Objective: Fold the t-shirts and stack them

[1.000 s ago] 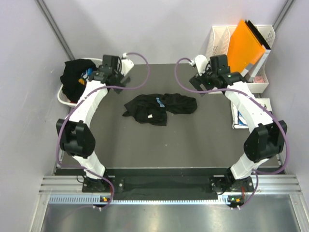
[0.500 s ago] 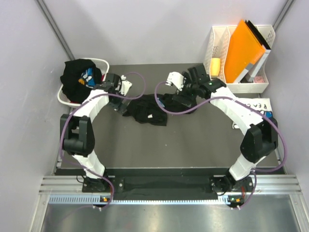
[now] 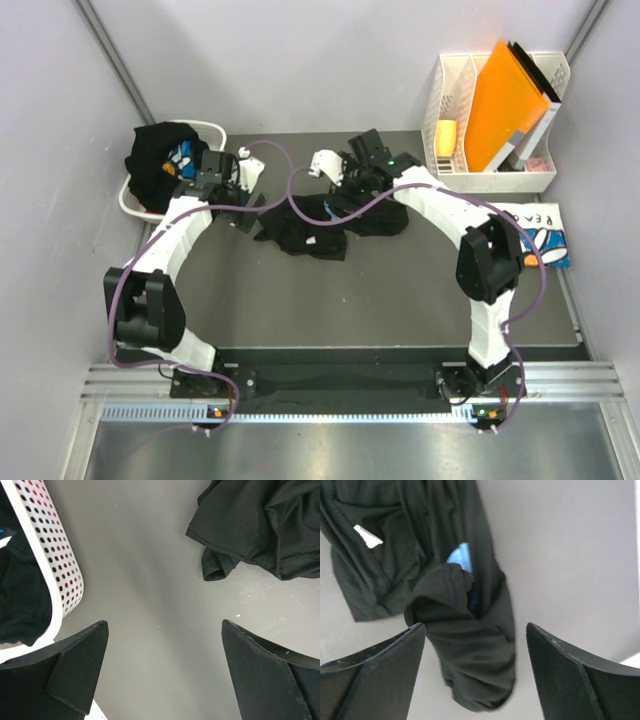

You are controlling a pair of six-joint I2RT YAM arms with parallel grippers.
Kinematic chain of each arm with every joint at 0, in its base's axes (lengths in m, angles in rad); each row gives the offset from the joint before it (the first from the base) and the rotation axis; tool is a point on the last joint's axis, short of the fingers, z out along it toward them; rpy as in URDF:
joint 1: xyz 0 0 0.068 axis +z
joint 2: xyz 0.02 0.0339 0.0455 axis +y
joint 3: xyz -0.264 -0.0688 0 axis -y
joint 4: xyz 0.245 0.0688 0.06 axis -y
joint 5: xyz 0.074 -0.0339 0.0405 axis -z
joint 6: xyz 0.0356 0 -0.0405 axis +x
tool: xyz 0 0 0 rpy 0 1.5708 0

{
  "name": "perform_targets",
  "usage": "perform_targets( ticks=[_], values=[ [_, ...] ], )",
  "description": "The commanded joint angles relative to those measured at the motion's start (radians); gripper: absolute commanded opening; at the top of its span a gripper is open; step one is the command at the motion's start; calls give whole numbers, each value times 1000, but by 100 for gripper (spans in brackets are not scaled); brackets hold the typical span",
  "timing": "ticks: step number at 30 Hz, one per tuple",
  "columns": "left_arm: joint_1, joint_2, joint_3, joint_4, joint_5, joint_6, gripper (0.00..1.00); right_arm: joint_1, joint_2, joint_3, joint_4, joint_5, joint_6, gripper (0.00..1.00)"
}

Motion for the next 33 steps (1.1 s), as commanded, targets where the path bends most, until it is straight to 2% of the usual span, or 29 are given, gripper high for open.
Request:
perform_targets(
  ticks=[1, 2, 5, 6, 8, 9, 14, 20, 26, 28, 31, 32, 33],
  values=[
    [4, -22, 8, 4, 45, 1, 99, 38, 24, 58, -9, -40, 21, 80],
    [4, -24, 8, 7, 43, 0, 99, 38, 34, 57, -9, -37, 23, 79],
    [4, -32, 7, 5, 48, 6, 99, 41, 44, 57, -6, -32, 29, 65],
    [4, -33, 4, 8, 49, 6, 99, 43, 44, 64, -14, -32, 29, 65],
    [4, -36, 2, 8, 49, 7, 99, 44, 34, 75, -26, -32, 29, 71],
    [4, -38, 2, 5, 46, 6, 99, 46, 25, 75, -34, -32, 29, 78],
    [4, -38, 0, 10, 51, 4, 99, 58, -57, 49, -63, -69, 17, 81],
    [4, -18, 10, 17, 43, 3, 99, 95, -79, 9, -83, -78, 13, 82],
    [20, -21, 8, 115, -190, -92, 99, 104, -73, 47, -94, -86, 15, 84],
    [27, -35, 4, 109, -161, -99, 99, 106, -62, 43, -66, -48, 36, 84],
    [27, -51, -3, 54, 44, -51, 99, 104, -78, -15, 73, 124, 75, 84],
    [27, -55, -6, 44, 166, -24, 99, 100, -84, -47, 137, 189, 81, 84],
    [25, -55, -21, 25, 217, -5, 99, 84, -93, -57, 162, 199, 86, 84]
  ],
)
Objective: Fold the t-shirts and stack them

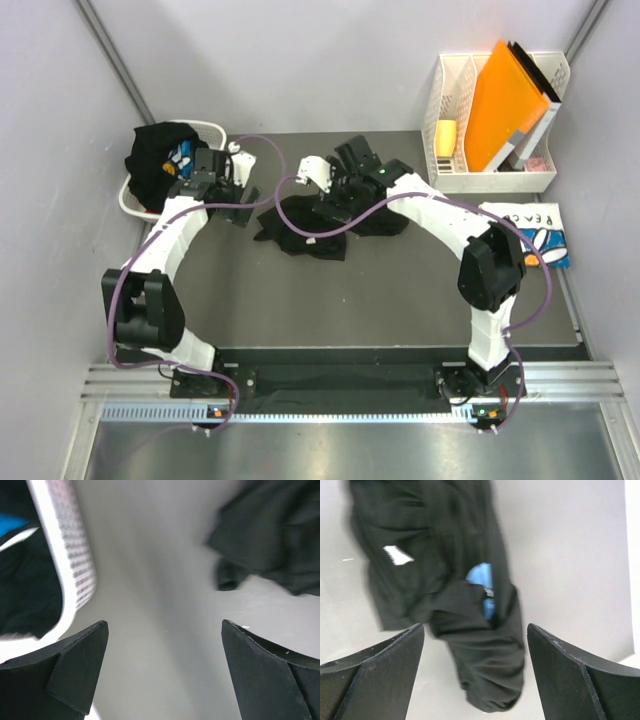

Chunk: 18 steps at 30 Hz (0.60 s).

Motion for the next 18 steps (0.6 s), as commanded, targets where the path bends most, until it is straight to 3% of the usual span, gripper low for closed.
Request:
perform_targets(
  ticks=[1, 6, 12, 15, 18],
  values=[
    [-4, -47, -18, -38, 312, 60, 99, -16, -69, -54, 201, 198, 62, 84],
    [-5, 43, 57, -136, 514, 108, 96, -79, -56, 1, 177, 212, 105, 84],
    [-10, 154, 145, -171, 562, 96, 95, -134, -69, -2, 178, 226, 167, 84],
    [-10, 160, 133, -115, 466, 47, 95, -154, -73, 30, 83, 75, 177, 84],
    [-5, 119, 102, -23, 259, -35, 98, -145, -82, 44, -10, -68, 154, 85]
  ],
)
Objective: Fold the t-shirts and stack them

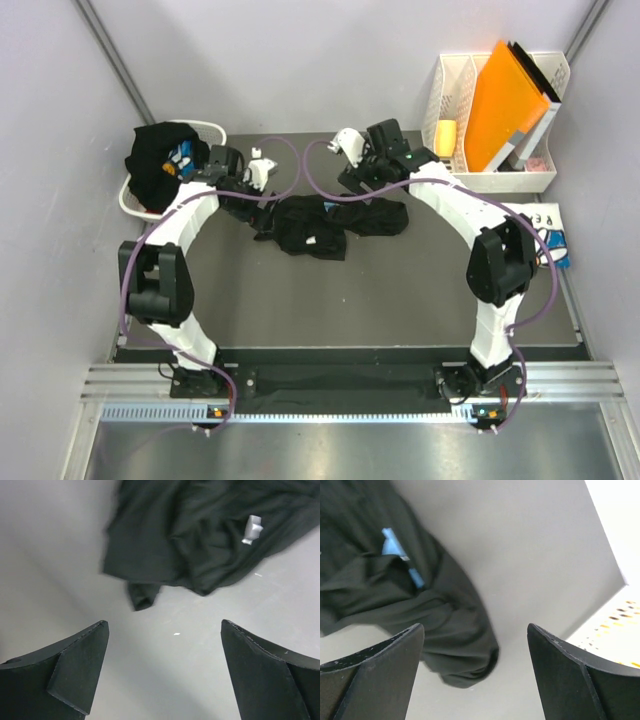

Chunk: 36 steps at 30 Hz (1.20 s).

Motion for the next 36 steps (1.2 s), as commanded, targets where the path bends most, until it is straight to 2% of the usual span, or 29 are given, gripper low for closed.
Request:
perform_targets(
  ticks=[1, 6, 11, 15, 22, 30, 36],
  values=[
    [6, -66, -13, 132, -264, -104, 99, 11, -69, 69, -121, -235, 2, 85],
    [52, -232, -139, 330, -414, -184, 99, 13, -44, 90, -213, -325, -36, 85],
    [54, -307, -181, 348, -570, -149, 99, 26, 29, 188, -319, -409, -49, 83],
    [54, -368, -221, 356, -561, -112, 99, 28, 97, 244, -330, -440, -47, 82],
    [52, -427, -267, 354, -540, -73, 99, 43, 289, 473, -472, -527, -61, 80],
    [52, -461, -284, 368, -511, -16, 99, 49, 327, 457, -473, -518, -73, 73],
    [52, -461, -280, 371, -492, -3, 99, 49, 329, 428, -456, -515, -75, 63]
  ],
)
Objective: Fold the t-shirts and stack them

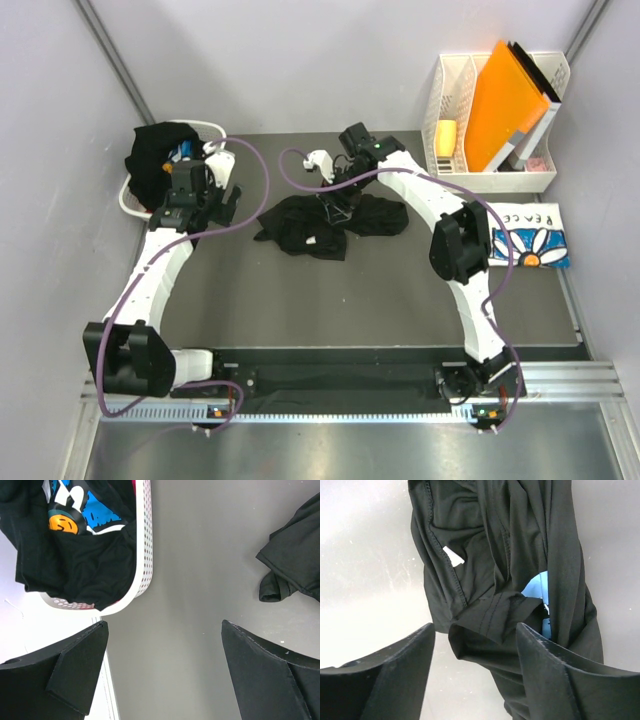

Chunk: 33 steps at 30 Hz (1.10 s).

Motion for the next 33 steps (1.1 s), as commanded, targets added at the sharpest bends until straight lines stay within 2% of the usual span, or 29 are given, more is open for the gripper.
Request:
perform_targets(
  ticks=[1, 7, 9, 10, 11, 16, 17, 18, 19, 20, 22, 26, 33],
  values=[
    [-4, -27, -3, 58, 24, 35, 99, 10, 0, 9, 10, -27, -18, 57],
    [-3, -33, -16, 58, 17, 42, 99, 11, 29, 6, 53, 12, 11, 23],
    [-4, -41, -23, 60, 14, 45, 99, 13, 37, 6, 68, 30, 23, 17],
    [-3, -42, -31, 62, 14, 45, 99, 16, 37, 6, 70, 31, 23, 5],
    [-2, -47, -36, 63, 13, 45, 99, 17, 35, 6, 76, 39, 28, 0],
    [-4, -59, -46, 65, 19, 37, 99, 20, 12, 7, 111, 102, 36, 0],
    [-4, -59, -48, 65, 19, 39, 99, 20, 1, 7, 113, 105, 36, 1],
    [-4, -62, -50, 65, 19, 34, 99, 20, -5, 9, 122, 116, 40, 13],
    [-4, -64, -51, 65, 21, 34, 99, 20, -9, 9, 125, 119, 48, 47],
    [-3, -64, -54, 66, 17, 34, 99, 19, -22, 9, 122, 125, 52, 56],
    [-4, -68, -59, 69, 17, 34, 99, 20, -32, 9, 110, 125, 59, 68],
    [-4, -70, -60, 63, 27, 37, 99, 19, -74, -34, 90, 98, 83, 74],
    [-4, -57, -48, 66, 39, 42, 99, 20, -121, -85, 81, -28, 169, 73]
  ],
)
